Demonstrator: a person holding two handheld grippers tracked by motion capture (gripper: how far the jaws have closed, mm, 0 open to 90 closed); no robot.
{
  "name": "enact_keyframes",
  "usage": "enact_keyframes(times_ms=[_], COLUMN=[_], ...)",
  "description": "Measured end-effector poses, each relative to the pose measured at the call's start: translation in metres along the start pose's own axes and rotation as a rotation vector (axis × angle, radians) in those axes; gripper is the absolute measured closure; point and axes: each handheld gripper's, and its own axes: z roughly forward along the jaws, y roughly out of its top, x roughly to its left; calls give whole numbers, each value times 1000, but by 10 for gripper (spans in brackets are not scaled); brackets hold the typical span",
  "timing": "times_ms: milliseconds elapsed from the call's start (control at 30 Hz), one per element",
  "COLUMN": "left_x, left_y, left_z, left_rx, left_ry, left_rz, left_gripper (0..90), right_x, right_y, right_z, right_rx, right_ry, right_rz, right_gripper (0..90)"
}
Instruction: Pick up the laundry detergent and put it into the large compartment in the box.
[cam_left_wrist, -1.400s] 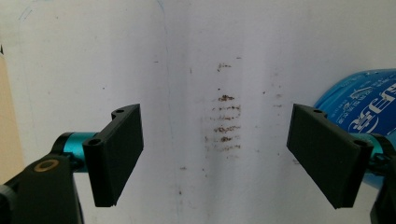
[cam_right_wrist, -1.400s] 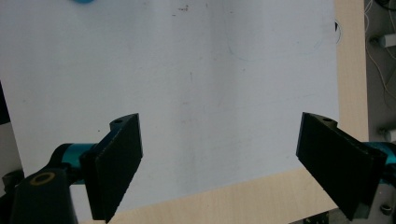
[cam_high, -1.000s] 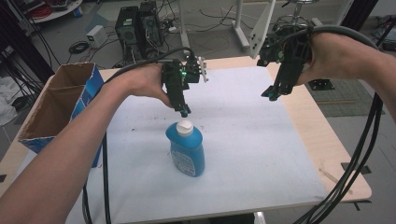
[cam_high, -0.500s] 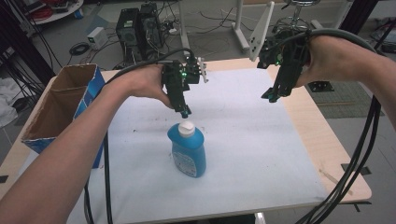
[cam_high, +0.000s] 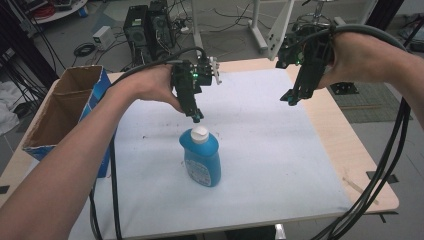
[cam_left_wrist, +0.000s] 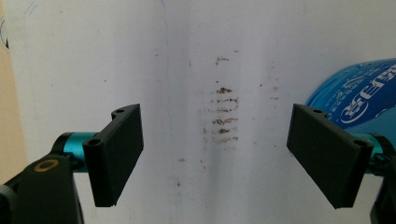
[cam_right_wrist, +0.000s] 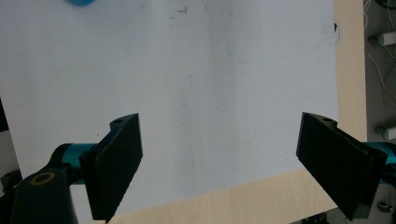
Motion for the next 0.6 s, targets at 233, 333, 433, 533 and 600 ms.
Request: enact_keyframes(times_ms=[233,333,433,533,600], left_x=[-1,-3,-3,-6,-9], left_y=[-8,-12,-16,-22,-26], left_z=[-5,-9,-11,-15,-17], left_rx=[3,1,1,9,15], left_ry=[13,18,21,30,33], left_rz=[-6,-6,-8,-3,1], left_gripper=[187,188,187,187,188], right_x=[3,3,3,3,3], right_y=[-3,-6,-6,-7,-7], right_z=[-3,-4,-4,-3,-3], right_rx=[5,2,2,2,2], right_ry=[-2,-6,-7,-5,-5], right_rz=[6,16,15,15,15], right_gripper=[137,137,137,137,137])
